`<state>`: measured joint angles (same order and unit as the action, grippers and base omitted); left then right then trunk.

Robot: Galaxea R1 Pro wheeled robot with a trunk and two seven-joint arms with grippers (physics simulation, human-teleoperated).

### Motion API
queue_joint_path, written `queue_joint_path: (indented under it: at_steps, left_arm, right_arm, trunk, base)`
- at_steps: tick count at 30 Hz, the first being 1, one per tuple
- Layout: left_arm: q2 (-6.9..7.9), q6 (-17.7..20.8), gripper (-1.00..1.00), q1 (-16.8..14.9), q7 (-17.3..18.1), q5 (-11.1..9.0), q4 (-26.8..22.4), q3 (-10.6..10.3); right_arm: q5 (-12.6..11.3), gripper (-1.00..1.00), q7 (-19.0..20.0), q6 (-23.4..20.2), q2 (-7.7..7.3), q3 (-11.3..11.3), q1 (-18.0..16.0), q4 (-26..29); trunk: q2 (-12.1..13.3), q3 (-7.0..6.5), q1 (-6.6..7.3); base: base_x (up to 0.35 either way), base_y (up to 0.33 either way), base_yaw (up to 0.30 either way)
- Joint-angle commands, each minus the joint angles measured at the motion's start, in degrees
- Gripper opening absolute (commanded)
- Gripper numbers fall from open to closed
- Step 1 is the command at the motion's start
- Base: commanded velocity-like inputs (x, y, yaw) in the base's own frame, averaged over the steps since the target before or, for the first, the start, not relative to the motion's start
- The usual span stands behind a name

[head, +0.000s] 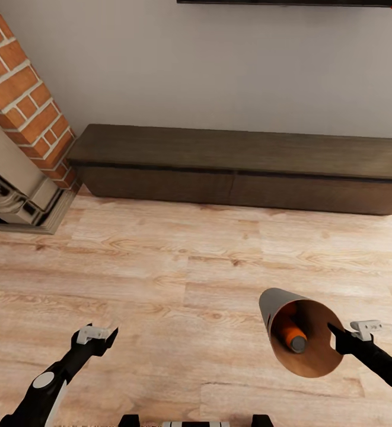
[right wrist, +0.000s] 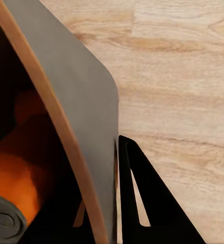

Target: Put the three can of soda from the living room inside the tash can in the kitchen.

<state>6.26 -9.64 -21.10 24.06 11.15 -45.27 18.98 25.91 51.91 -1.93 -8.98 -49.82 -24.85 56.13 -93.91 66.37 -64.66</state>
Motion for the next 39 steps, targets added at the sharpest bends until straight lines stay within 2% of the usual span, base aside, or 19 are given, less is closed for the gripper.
queue_joint_path:
  at_steps: [1,17,39]
  left_arm:
    - [-0.18,0.0,1.0,0.0,-0.1,0.1,0.0,0.0]
    - [-0.58,0.0,1.0,0.0,-0.8,0.0,0.0,0.1]
    - [-0.54,0.1,1.0,0.0,-0.8,0.2,0.0,0.0]
  right_arm:
    - [-0.4,-1.0,0.5,-0.2,0.23,0.0,0.0,0.0]
    - [-0.5,-1.0,0.5,0.9,0.63,0.0,0.0,0.0]
    - [-0.5,-1.0,0.5,1.0,0.78,0.0,0.0,0.0]
  trunk:
    - [0.0,0.04,0.0]
    - [0.0,0.68,0.0]
    - [0.0,1.58,0.0]
  base:
    - [0.0,0.0,0.195]
    - [0.007,0.026,0.209]
    - [0.163,0.239,0.213]
